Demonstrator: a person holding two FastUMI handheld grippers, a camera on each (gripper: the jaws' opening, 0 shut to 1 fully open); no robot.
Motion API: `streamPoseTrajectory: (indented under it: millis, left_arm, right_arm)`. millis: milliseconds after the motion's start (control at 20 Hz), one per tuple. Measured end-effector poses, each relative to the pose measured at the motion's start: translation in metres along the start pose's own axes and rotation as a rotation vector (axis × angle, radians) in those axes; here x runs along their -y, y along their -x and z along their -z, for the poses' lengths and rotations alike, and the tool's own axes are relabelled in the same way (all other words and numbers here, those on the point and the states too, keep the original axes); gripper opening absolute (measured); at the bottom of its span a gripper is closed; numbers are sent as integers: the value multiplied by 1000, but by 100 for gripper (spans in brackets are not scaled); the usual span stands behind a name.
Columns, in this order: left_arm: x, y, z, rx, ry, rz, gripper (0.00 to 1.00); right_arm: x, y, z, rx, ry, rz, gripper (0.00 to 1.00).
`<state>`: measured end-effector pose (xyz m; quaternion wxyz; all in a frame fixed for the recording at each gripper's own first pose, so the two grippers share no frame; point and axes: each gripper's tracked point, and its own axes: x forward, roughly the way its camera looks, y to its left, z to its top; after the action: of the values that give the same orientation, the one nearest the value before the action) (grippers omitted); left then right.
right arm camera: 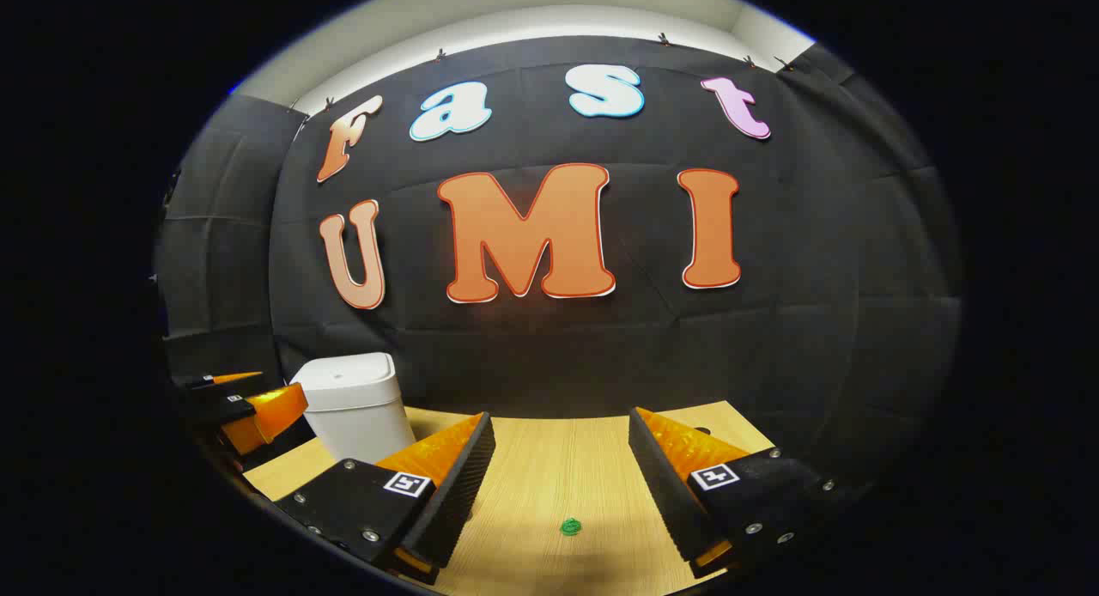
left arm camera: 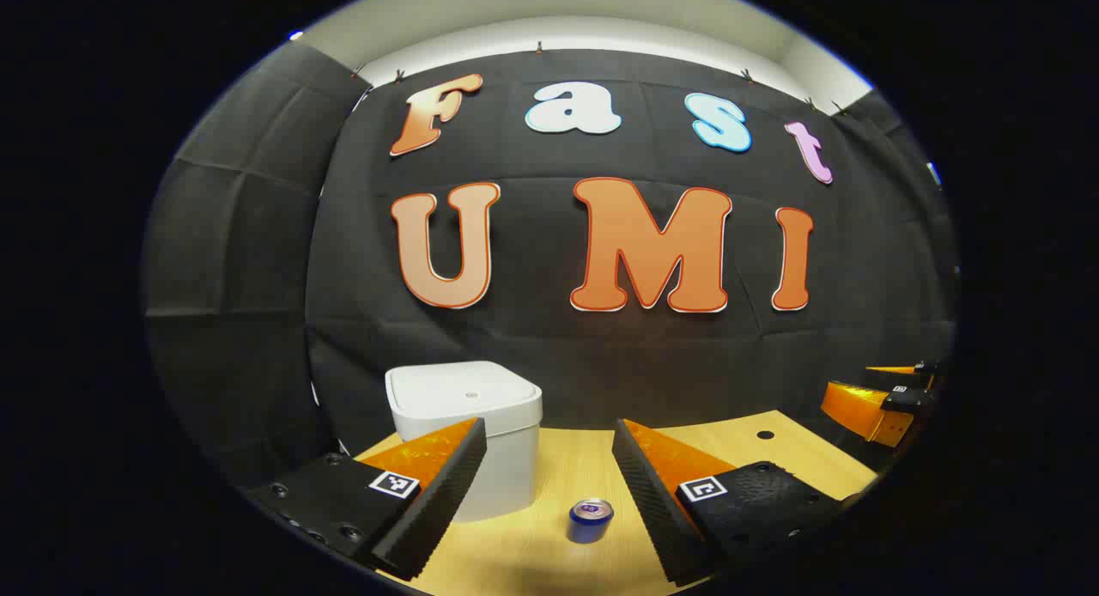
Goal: Press the lid of the desktop garbage bin to open it, pick up the crumpled paper on the desktop and throw it into the bin, then pick up the pop can on the desktop and drop it into the bin, and finally close the garbage bin lid.
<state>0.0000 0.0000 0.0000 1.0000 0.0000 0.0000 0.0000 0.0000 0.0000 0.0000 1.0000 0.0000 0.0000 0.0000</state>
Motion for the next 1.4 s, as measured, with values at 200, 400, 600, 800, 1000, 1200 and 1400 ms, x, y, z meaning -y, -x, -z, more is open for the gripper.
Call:
streamPoseTrajectory:
  millis: [200,400,600,800,1000,1200,1400]
  left_arm:
    - [6,-7,6,-21,-6,72,94]
    - [6,-12,14,-35,8,108,94]
    - [-4,-14,6,-14,28,102,94]
    - [-15,-16,4,-6,34,78,94]
    - [-18,-19,6,-15,34,68,94]
    - [-17,-21,3,-4,31,68,94]
    - [-15,-25,3,-6,23,64,94]
  right_arm:
    - [-7,2,-2,5,-11,31,94]
    - [-9,3,-1,5,3,64,94]
    - [-15,0,1,-4,2,62,94]
    - [-22,-2,-3,2,14,53,94]
    - [-29,-6,1,-13,-1,24,94]
    - [-25,-9,-6,10,-1,32,94]
    - [-23,-11,-4,3,1,30,94]
